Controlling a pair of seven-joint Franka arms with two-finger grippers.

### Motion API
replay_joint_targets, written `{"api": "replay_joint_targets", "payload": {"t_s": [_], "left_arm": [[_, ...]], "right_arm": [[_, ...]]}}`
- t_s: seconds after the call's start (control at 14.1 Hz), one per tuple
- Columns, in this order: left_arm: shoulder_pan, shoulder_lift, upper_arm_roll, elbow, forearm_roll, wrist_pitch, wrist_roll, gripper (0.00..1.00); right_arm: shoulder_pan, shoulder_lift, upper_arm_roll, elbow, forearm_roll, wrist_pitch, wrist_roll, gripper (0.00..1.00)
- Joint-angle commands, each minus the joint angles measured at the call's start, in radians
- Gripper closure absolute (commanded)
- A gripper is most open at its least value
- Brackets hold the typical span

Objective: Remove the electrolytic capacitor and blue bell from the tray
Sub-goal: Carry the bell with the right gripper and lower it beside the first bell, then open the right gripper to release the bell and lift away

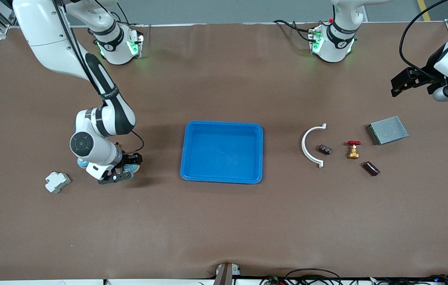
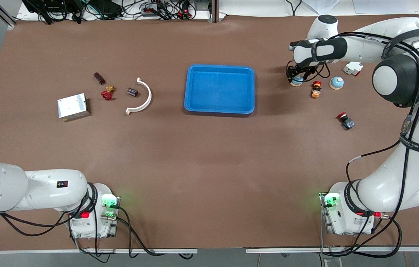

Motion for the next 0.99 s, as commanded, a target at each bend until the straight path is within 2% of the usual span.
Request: {"api": "replay_joint_targets", "payload": {"t_s": [0.0, 0.14, 0.28, 0.57, 0.92], "left_arm": [[-0.002, 0.001, 0.001, 0.005, 0.006, 0.003, -0.007, 0.0], [-0.001, 0.001, 0.001, 0.005, 0.007, 0.003, -0.007, 0.0], [-0.001, 0.001, 0.001, 0.005, 0.006, 0.003, -0.007, 0.0], [0.001, 0.001, 0.001, 0.005, 0.006, 0.003, -0.006, 0.0], [0.001, 0.001, 0.003, 0.005, 0.006, 0.003, -0.004, 0.0]], "right_arm": [[-0.002, -0.007, 0.005, 0.019, 0.013, -0.023, 0.004, 0.0], [-0.001, -0.064, 0.006, 0.02, 0.015, -0.116, 0.012, 0.0], [0.005, -0.148, 0.008, 0.052, 0.013, -0.296, 0.049, 0.0], [0.008, -0.263, 0.003, 0.224, 0.012, -0.688, 0.075, 0.0], [-0.011, -0.407, -0.008, 0.269, -0.005, -0.874, 0.07, 0.0]]}}
